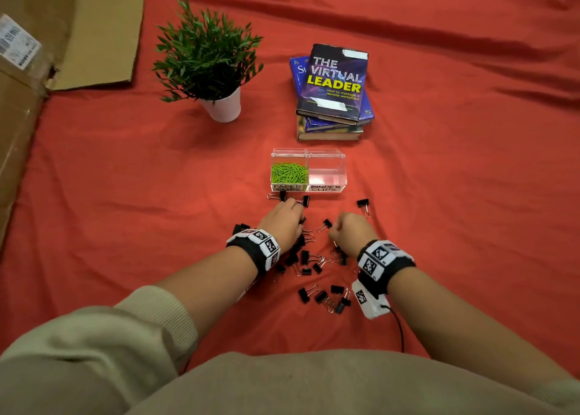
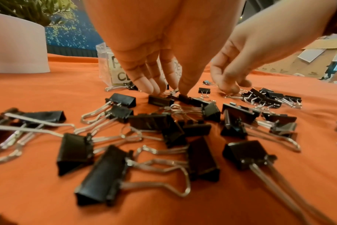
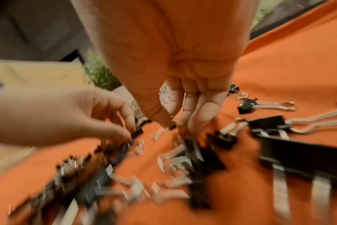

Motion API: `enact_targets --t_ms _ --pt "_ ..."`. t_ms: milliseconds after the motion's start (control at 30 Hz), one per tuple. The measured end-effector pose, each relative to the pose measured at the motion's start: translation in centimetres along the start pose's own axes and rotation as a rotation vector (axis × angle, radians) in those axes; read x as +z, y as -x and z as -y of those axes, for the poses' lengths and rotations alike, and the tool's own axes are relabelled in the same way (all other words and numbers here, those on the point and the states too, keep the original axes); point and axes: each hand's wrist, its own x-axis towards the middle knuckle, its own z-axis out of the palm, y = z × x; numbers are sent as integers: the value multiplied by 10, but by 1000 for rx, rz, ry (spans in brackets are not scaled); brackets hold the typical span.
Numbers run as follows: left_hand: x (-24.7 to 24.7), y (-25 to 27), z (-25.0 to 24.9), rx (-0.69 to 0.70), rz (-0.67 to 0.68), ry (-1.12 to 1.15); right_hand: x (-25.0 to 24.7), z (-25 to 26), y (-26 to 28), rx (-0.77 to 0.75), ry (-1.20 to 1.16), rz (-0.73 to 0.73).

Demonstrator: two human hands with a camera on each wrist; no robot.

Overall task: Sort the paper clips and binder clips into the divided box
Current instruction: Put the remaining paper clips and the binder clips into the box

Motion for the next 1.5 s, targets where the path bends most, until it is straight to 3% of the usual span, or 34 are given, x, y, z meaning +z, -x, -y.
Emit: enact_targets --t_ms 100,167,433,533,667,867,1067,1500 --pt "3 1 0 3 -14 31 -23 21 -7 -76 -233 -79" --pt "5 2 0 -6 -10 35 -40 42 -19 -147 -251 -147" --pt "3 12 9 -69 23 93 -54 92 -57 -312 -50 -159" --pt "-1 17 13 -97 -38 158 -41 89 -48 -403 21 -195" --pt "-10 14 22 -165 -145 232 -8 75 -33 -457 271 -76" --pt "-13 0 29 -67 -120 104 21 56 -19 -416 486 -56" --pt "-7 -5 28 -60 -95 28 27 42 -16 -404 366 -39" --pt "-9 -3 19 -205 -78 58 24 26 -7 -299 191 -89"
